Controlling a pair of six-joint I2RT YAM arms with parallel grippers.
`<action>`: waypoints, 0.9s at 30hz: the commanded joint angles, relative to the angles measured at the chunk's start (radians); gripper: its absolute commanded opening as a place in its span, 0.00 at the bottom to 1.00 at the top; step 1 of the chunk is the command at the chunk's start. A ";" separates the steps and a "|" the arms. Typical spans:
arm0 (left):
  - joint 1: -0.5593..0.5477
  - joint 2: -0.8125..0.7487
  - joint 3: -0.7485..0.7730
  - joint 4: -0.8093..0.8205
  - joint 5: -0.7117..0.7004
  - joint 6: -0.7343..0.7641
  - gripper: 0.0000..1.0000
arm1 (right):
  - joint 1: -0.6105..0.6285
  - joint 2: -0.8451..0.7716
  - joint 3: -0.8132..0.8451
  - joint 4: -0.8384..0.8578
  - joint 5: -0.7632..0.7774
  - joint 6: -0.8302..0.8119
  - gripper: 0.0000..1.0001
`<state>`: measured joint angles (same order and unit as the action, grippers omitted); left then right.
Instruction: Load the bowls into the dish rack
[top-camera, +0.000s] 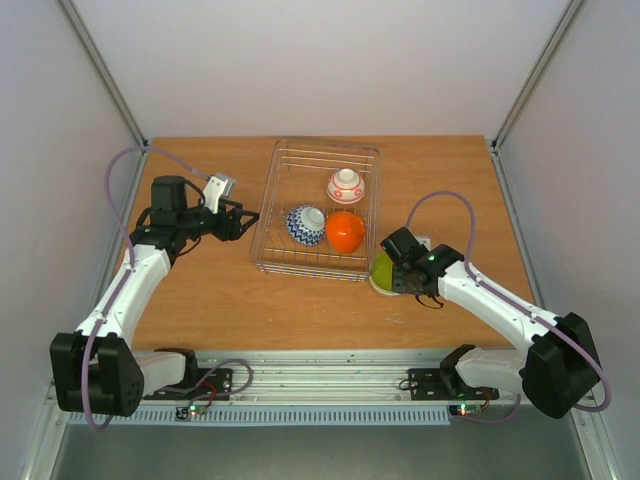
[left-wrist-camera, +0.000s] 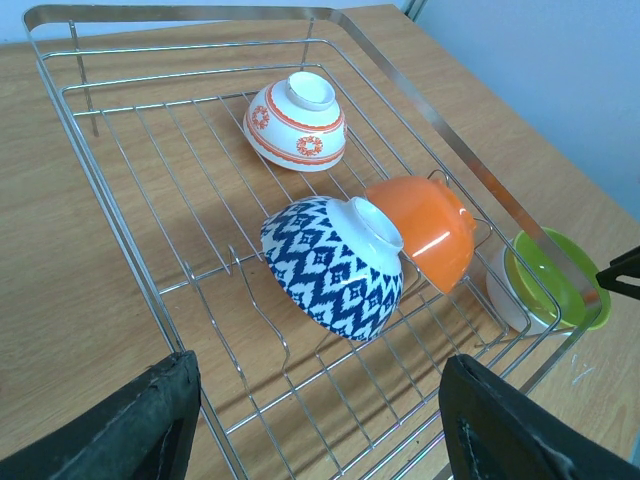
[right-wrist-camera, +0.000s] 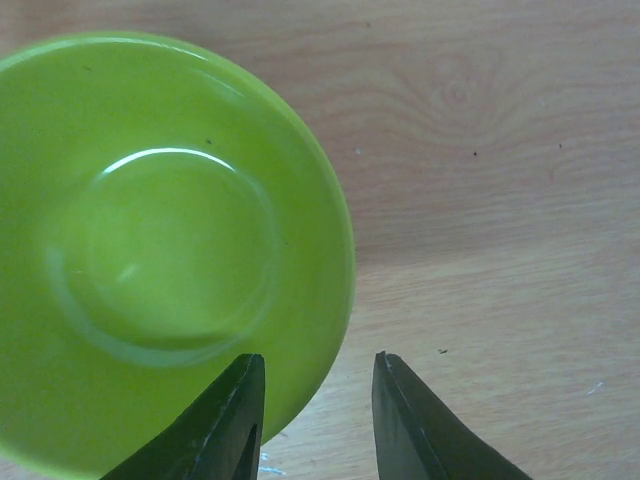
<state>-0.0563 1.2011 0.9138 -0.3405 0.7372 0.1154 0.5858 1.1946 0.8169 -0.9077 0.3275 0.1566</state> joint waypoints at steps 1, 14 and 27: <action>0.003 -0.001 -0.006 0.025 0.021 -0.003 0.66 | -0.032 0.026 -0.032 0.055 -0.016 0.016 0.32; 0.003 0.011 -0.006 0.024 0.011 -0.001 0.66 | -0.096 0.059 -0.062 0.114 -0.056 -0.010 0.10; 0.002 0.012 -0.004 0.021 0.013 -0.003 0.66 | -0.098 -0.118 0.043 -0.060 0.056 -0.013 0.01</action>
<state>-0.0563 1.2064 0.9138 -0.3408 0.7368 0.1154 0.4927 1.1526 0.7780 -0.8680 0.2985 0.1516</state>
